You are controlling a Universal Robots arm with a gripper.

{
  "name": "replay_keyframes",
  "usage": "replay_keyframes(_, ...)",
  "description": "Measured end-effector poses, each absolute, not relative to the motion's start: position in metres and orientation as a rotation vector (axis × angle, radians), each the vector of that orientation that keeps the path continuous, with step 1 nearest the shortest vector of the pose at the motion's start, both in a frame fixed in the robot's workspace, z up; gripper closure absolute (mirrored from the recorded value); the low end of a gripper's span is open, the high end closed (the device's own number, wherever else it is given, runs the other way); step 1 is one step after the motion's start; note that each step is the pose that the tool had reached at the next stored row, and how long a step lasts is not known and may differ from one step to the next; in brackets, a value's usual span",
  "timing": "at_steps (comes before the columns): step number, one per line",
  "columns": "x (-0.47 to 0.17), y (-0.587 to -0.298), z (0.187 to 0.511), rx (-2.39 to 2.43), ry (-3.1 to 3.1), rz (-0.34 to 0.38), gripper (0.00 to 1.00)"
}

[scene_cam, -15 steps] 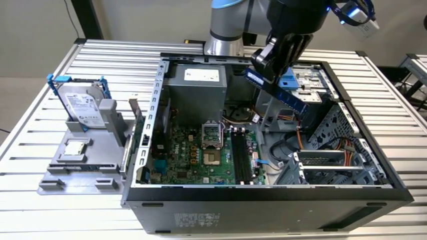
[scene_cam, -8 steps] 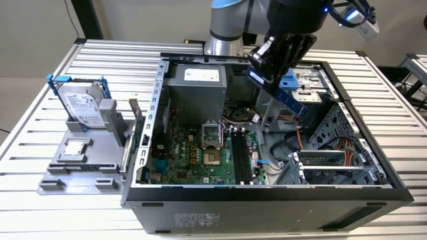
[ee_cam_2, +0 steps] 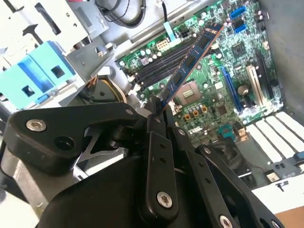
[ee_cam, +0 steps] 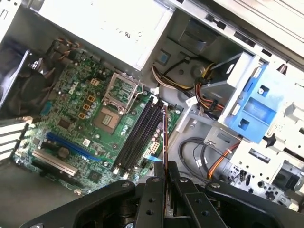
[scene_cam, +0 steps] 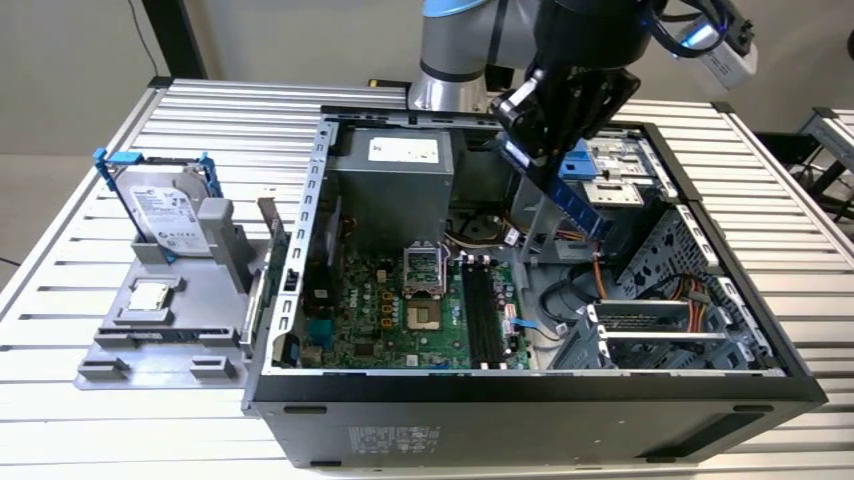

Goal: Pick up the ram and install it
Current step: 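Insert the ram into the slot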

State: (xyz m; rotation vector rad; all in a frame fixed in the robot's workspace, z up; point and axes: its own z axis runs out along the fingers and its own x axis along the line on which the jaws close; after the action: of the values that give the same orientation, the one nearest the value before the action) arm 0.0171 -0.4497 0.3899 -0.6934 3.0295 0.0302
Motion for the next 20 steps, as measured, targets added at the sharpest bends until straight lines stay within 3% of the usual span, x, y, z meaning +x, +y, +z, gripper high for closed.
replay_keyframes(20, 0.0171, -0.4497, 0.3898, -0.184, 3.100, 0.021, 1.00)
